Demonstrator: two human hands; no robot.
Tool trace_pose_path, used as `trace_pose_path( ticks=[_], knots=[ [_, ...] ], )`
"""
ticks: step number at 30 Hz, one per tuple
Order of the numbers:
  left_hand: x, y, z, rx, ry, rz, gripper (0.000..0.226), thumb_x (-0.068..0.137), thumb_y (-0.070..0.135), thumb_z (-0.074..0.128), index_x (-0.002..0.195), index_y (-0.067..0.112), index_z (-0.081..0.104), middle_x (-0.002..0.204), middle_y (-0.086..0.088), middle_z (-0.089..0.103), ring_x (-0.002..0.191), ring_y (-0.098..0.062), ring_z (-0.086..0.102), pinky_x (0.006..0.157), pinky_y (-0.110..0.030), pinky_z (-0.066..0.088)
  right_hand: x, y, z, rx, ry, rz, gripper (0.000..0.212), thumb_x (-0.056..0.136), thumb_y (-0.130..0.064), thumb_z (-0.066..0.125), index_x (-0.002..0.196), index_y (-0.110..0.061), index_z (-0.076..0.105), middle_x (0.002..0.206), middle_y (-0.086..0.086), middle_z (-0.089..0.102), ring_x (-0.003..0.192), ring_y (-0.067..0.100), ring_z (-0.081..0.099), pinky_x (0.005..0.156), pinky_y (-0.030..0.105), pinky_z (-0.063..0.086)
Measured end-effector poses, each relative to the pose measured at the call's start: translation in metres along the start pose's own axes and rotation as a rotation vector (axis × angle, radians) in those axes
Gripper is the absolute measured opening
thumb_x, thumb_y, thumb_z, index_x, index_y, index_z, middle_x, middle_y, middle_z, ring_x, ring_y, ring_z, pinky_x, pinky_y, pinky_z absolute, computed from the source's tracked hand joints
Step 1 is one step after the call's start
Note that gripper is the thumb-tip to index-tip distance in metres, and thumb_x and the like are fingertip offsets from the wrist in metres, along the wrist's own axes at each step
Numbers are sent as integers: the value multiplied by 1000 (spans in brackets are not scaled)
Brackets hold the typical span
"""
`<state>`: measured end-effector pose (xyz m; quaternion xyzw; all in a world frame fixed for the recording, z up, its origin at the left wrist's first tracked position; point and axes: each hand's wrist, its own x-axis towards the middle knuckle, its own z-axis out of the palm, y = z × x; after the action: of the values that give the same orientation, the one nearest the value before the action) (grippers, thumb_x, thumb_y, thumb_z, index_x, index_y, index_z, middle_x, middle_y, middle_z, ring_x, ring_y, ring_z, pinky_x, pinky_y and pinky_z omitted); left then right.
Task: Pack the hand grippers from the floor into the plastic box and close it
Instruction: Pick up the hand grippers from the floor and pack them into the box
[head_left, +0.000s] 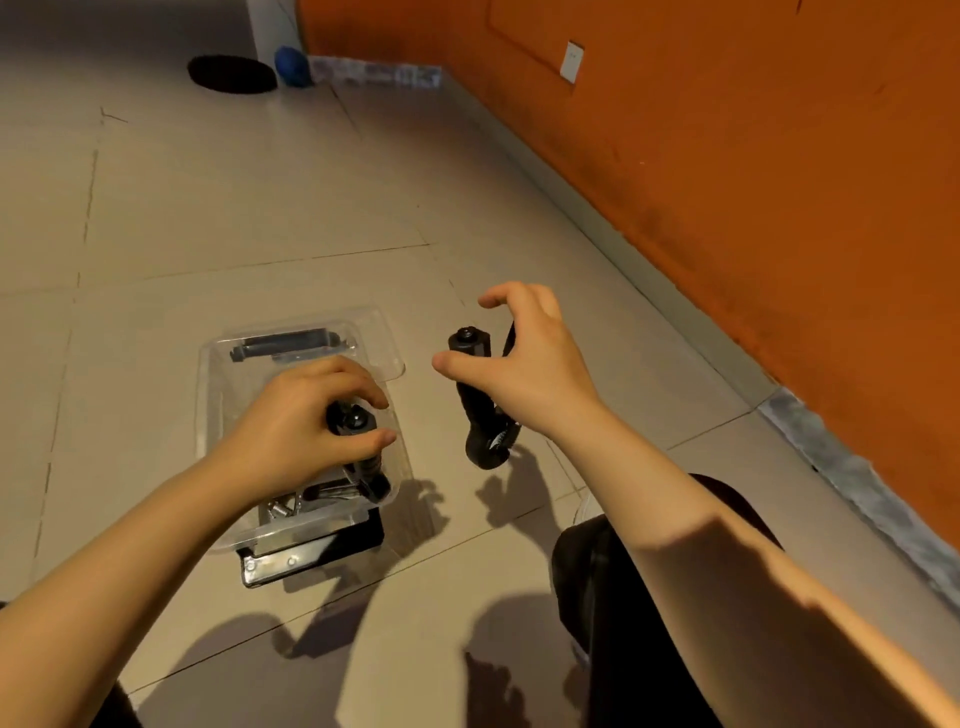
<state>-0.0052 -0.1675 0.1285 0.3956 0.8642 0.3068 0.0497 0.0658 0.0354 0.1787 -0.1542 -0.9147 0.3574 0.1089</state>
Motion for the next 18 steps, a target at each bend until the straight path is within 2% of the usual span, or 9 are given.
trace_pose_path(
  ticks=[3, 5, 7, 10, 13, 15, 18],
  knots=[
    [5, 0, -5, 69, 87, -75, 53, 65, 62, 51, 93, 21, 70, 100, 7, 61, 89, -8, 56, 74, -14, 38, 24, 7, 5, -18, -71, -76, 59, 70, -46, 76, 117, -28, 45, 126, -11, 32, 99, 10, 42, 74, 24, 38],
    [8, 3, -7, 141, 180, -138, 46, 69, 56, 59, 94, 18, 70, 101, 3, 61, 91, -13, 56, 70, -17, 37, 42, 11, 12, -14, -121, -107, 58, 70, -44, 76, 116, -28, 45, 126, -11, 33, 100, 9, 41, 76, 25, 37],
    [9, 10, -8, 194, 257, -212, 36, 71, 44, 67, 96, 18, 69, 106, 2, 59, 99, -16, 54, 74, -23, 37, 62, 12, 24, 7, -181, -138, 58, 70, -44, 76, 117, -29, 45, 126, -10, 34, 100, 10, 41, 76, 26, 39],
    [-3, 21, -7, 245, 314, -306, 40, 72, 49, 60, 98, 20, 68, 111, 3, 57, 104, -15, 51, 80, -25, 39, 86, 12, 47, 37, -278, -175, 59, 70, -44, 76, 117, -28, 45, 126, -7, 35, 98, 13, 45, 74, 28, 43],
    [-28, 32, -6, 291, 406, -433, 38, 74, 52, 57, 97, 23, 67, 111, 4, 57, 104, -15, 51, 82, -26, 40, 102, 2, 64, 36, -358, -289, 62, 68, -44, 77, 119, -28, 45, 126, -6, 35, 98, 14, 46, 77, 30, 44],
    [-42, 42, -2, 340, 453, -528, 35, 75, 51, 57, 96, 24, 66, 111, 4, 57, 104, -15, 51, 82, -25, 38, 106, -5, 71, 30, -425, -383, 64, 68, -45, 76, 120, -29, 44, 126, -6, 34, 101, 14, 46, 82, 31, 43],
    [-53, 60, 7, 397, 526, -649, 32, 74, 51, 58, 86, 23, 66, 104, 4, 60, 98, -17, 52, 76, -27, 42, 103, -20, 71, 28, -515, -511, 66, 67, -44, 77, 122, -29, 44, 126, -7, 34, 101, 13, 45, 79, 28, 39]
  ],
)
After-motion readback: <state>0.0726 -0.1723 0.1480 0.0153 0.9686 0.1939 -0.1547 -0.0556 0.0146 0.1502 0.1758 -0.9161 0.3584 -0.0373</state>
